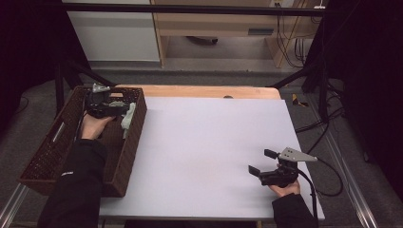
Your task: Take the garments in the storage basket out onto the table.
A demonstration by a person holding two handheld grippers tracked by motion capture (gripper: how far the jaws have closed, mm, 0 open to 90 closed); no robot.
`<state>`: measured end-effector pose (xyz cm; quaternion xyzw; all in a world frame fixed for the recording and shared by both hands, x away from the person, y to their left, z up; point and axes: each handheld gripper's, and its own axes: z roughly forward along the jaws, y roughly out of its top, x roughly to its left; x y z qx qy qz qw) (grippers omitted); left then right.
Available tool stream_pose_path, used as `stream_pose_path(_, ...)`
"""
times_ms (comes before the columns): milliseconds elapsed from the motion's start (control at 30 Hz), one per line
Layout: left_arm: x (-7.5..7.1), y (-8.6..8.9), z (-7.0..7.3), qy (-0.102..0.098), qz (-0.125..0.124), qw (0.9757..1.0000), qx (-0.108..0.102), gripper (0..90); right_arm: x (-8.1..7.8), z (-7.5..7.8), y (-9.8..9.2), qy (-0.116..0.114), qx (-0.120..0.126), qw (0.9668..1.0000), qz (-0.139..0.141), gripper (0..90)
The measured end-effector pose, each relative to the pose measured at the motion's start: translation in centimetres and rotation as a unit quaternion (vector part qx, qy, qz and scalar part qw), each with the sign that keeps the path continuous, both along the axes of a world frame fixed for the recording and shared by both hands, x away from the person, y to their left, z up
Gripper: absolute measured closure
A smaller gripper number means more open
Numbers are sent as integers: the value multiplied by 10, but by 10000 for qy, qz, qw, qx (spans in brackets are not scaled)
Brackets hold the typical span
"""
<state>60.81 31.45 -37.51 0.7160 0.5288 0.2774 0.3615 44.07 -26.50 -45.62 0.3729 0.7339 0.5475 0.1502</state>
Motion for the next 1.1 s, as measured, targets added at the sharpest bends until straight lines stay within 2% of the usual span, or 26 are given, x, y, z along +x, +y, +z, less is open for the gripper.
stream_pose_path(200, 4, -1, -11, 199, 5, 9996, 223, 42, 0, 0, 0, -4, -5, 10000, 3, 3)
stream_pose_path(367, 6, -1, -18, 420, 64, 9987, 285, 54, 0, 0, 0, -2, 1, 10000, -1, 3)
stream_pose_path(533, 8, -4, -27, 727, 46, 9968, 338, 80, 0, 0, 0, -9, 3, 10000, -8, 3)
stream_pose_path(633, 9, -6, -30, 827, 10, 9956, 449, 88, 0, 0, 0, -7, -2, 10000, 0, 3)
stream_pose_path(700, 9, -8, -32, 896, -13, 9950, 448, 95, 0, 0, 0, -10, -4, 10000, -2, 3)
stream_pose_path(967, 9, -7, -38, 1225, -1, 9918, 364, 191, 0, 0, 0, -7, -8, 10000, -8, 4)
stream_pose_path(1100, 9, -10, -42, 1355, -88, 9896, 471, 252, 0, 0, 0, -9, 2, 10000, -12, 4)
